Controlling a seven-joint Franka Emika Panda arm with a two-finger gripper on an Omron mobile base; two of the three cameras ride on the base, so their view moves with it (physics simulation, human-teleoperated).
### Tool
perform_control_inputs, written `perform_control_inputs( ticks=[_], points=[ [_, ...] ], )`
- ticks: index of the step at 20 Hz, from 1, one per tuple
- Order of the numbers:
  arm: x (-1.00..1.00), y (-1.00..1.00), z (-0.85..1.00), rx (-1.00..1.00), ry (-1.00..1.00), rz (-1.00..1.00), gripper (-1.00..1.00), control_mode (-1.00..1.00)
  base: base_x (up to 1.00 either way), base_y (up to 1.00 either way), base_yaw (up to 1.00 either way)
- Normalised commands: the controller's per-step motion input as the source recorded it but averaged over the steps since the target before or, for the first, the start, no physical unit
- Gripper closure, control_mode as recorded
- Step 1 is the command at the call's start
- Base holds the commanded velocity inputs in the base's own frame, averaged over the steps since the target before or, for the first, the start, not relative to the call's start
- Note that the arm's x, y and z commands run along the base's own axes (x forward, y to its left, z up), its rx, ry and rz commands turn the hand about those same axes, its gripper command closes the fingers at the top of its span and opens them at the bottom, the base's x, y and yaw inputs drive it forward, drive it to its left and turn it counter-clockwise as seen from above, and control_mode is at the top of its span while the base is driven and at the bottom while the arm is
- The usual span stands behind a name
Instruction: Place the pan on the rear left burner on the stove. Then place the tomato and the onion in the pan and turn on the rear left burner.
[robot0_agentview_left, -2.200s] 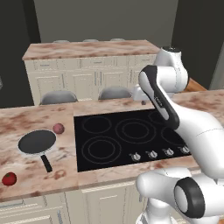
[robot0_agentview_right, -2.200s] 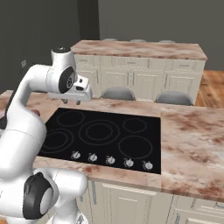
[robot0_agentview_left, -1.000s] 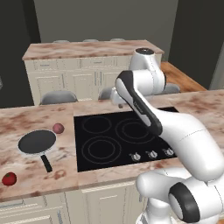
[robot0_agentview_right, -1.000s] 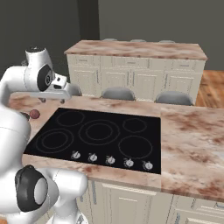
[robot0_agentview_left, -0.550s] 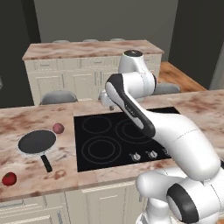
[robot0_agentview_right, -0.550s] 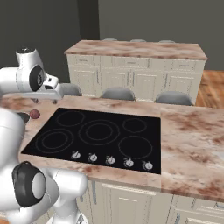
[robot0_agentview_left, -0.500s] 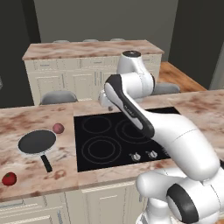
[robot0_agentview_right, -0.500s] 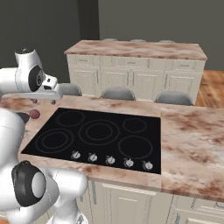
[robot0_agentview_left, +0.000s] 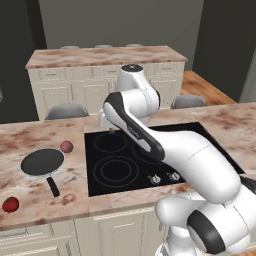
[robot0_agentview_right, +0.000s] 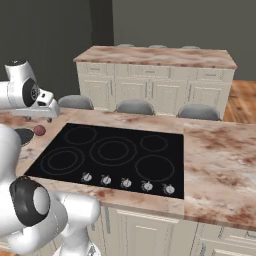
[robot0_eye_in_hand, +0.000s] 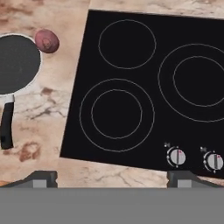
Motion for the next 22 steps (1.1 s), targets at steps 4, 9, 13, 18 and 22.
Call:
perform_control_inputs(
  ticks=[4,9,13,18,22],
  points=[
    [0.00,0.45,-0.15,0.00,0.03,0.00,-1.00,-1.00,0.00,0.00,0.00],
    [0.00,0.47,-0.17,0.00,0.05,0.00,-1.00,-1.00,0.00,0.00,0.00],
    [0.00,0.41,-0.15,0.00,0.05,0.00,-1.00,-1.00,0.00,0.00,0.00],
    [0.00,0.41,-0.17,0.00,0.07,0.00,-1.00,-1.00,0.00,0.00,0.00],
    [0.00,0.38,-0.16,0.00,0.06,0.00,-1.00,-1.00,0.00,0.00,0.00]
  ],
)
